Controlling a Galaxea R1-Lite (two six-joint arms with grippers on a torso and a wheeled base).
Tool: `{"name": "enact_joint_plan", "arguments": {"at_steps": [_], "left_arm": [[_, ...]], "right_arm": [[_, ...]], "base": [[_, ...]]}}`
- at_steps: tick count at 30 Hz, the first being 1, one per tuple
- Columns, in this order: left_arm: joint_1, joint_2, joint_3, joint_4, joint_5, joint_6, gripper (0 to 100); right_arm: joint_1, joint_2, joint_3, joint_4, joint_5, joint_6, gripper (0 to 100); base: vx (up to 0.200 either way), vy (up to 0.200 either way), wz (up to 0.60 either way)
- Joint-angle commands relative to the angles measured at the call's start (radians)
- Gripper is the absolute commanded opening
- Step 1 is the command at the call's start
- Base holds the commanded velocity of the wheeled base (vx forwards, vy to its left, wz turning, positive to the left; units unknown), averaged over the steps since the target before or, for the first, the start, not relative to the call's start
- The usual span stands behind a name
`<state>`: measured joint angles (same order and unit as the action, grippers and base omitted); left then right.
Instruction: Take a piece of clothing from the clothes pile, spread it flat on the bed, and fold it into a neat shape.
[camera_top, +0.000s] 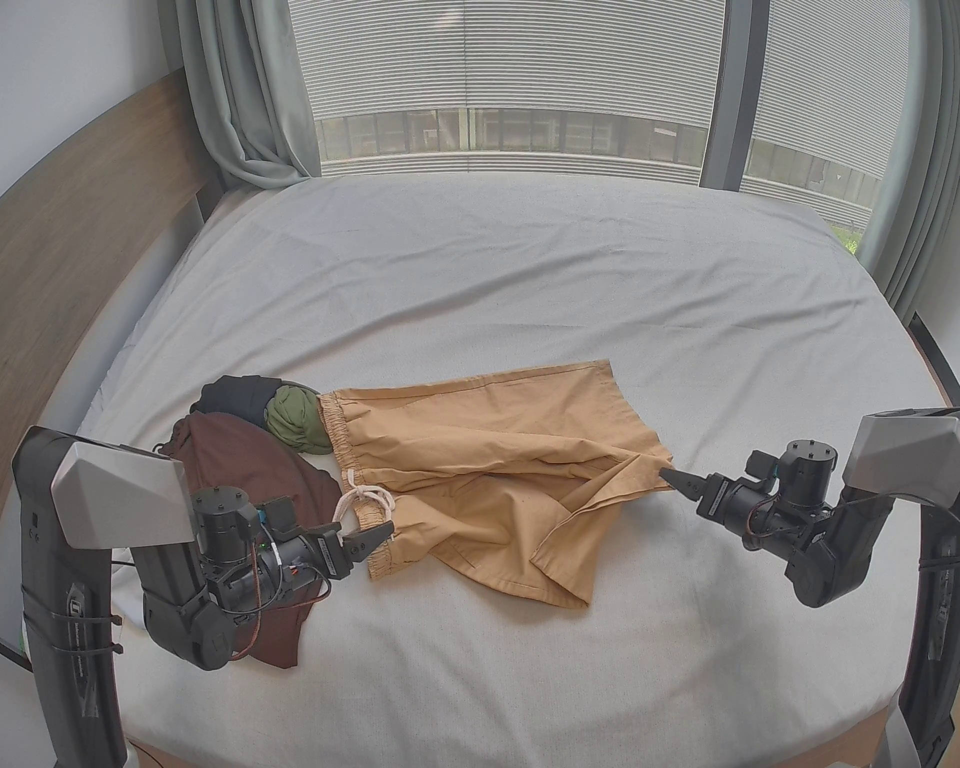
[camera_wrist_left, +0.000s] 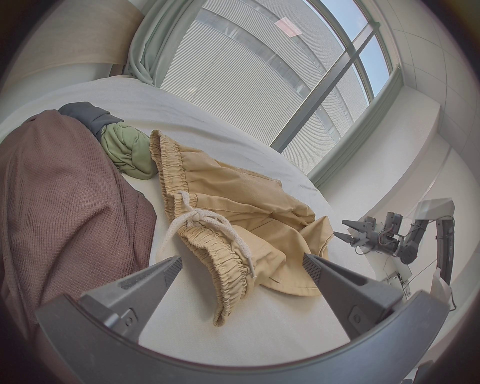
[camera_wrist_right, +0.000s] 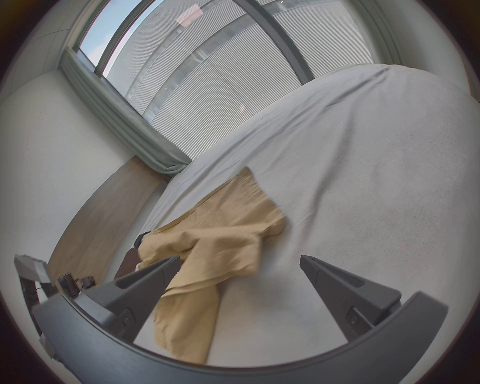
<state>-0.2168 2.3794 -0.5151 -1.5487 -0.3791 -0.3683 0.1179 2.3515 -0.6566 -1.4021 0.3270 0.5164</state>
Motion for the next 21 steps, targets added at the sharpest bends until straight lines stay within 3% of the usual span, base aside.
{"name": "enact_joint_plan", "arguments": {"at_steps": [1,9,15,21], "left_arm": [[-0.009,0.0,0.0,-0.001,0.0,-0.018,100],[-0.009,0.003,-0.003,-0.001,-0.001,-0.02,100],[-0.009,0.001,-0.003,-0.001,0.0,-0.02,100],[-0.006,0.001,-0.008,-0.001,0.0,-0.02,100]], "right_arm": [[0.097,-0.057,0.066,-0.014,-0.014,0.002,100],[0.215,-0.084,0.02,0.094,-0.049,0.021,100],[0.263,-0.084,-0.106,0.249,-0.057,0.117,100],[0.29,-0.066,-0.23,0.367,-0.089,0.139,100]], "base": [[0.0,0.0,0.0],[0.0,0.0,0.0],[0.0,0.0,0.0],[0.0,0.0,0.0]]}}
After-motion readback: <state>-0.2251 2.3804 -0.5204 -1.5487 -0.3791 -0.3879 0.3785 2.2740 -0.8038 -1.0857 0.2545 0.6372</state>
